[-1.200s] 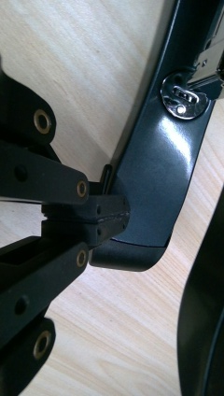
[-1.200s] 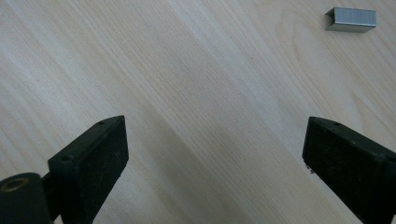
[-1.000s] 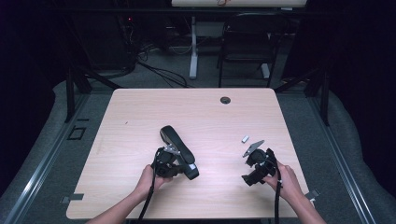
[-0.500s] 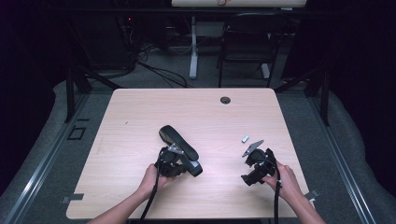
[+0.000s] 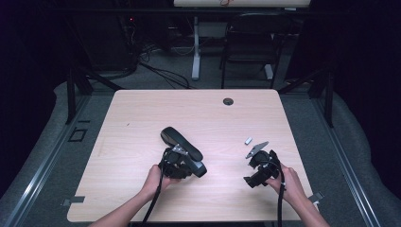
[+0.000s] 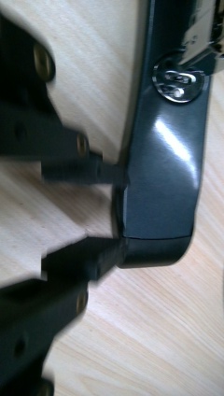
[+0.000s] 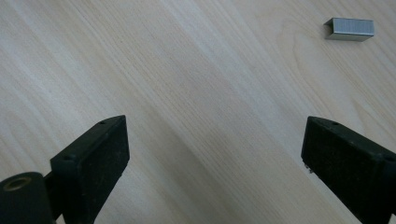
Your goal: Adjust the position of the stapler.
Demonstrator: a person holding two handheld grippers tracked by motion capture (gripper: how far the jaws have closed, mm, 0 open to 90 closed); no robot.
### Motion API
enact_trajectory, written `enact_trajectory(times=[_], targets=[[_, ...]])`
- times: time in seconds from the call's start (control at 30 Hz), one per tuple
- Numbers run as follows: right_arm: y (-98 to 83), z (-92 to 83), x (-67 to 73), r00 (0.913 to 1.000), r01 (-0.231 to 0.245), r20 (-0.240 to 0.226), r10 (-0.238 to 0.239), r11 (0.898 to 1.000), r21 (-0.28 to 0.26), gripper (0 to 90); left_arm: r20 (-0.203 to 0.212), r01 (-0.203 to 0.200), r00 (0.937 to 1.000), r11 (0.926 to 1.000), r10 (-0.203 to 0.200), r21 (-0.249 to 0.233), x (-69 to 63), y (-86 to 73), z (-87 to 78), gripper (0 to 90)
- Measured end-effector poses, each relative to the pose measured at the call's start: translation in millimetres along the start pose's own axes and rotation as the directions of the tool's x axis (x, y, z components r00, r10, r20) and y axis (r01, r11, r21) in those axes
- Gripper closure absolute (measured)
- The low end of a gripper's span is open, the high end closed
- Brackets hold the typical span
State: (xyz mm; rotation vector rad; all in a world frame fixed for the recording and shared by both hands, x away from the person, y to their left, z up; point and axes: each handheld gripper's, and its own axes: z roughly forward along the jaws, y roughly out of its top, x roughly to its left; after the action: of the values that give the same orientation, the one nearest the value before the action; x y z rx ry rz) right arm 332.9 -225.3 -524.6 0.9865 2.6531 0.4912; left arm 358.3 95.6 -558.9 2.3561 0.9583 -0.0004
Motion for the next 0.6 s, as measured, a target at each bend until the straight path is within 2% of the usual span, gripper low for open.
enact_trajectory(times=[0.1, 0.23, 0.27, 0.4, 0.53, 0.6], targets=[[0.7, -1.5, -0.9, 0.9998, -0.009, -0.015, 0.009, 1.0, -0.006, 6.7, -0.009, -0.014, 0.9999, 0.9999, 0.014, 0.007, -1.5, 0.6, -2.0, 47.9], [2.3, -8.4, -2.5, 0.9974, -0.042, -0.062, 0.037, 0.996, -0.084, 5.4, 0.004, -0.024, 0.9997, 0.9996, 0.024, 0.015, -2.7, 0.2, -9.0, 36.2], [3.1, -10.1, -2.6, 0.996, -0.054, -0.077, 0.046, 0.994, -0.098, 5.2, 0.019, -0.015, 0.9997, 0.9996, 0.014, 0.024, -2.0, -0.5, -11.1, 33.6], [8.1, -12.7, 0.1, 0.9911, -0.08, -0.115, 0.066, 0.99, -0.119, 5.0, 0.028, 0.007, 0.9996, 0.9997, -0.008, 0.025, 1.8, -6.3, -24.2, 23.2], [16.1, -12.8, 5.1, 0.9853, -0.103, -0.149, 0.083, 0.986, -0.133, 4.9, 0.015, 0.056, 0.9983, 0.9981, -0.056, -0.027, 9.2, -13.0, -44.9, 14.6], [19.7, -12.3, 7.1, 0.9824, -0.122, -0.158, 0.098, 0.982, -0.147, 4.8, 0.009, 0.086, 0.9963, 0.9944, -0.086, -0.061, 14.2, -16.5, -56.2, 10.6]])
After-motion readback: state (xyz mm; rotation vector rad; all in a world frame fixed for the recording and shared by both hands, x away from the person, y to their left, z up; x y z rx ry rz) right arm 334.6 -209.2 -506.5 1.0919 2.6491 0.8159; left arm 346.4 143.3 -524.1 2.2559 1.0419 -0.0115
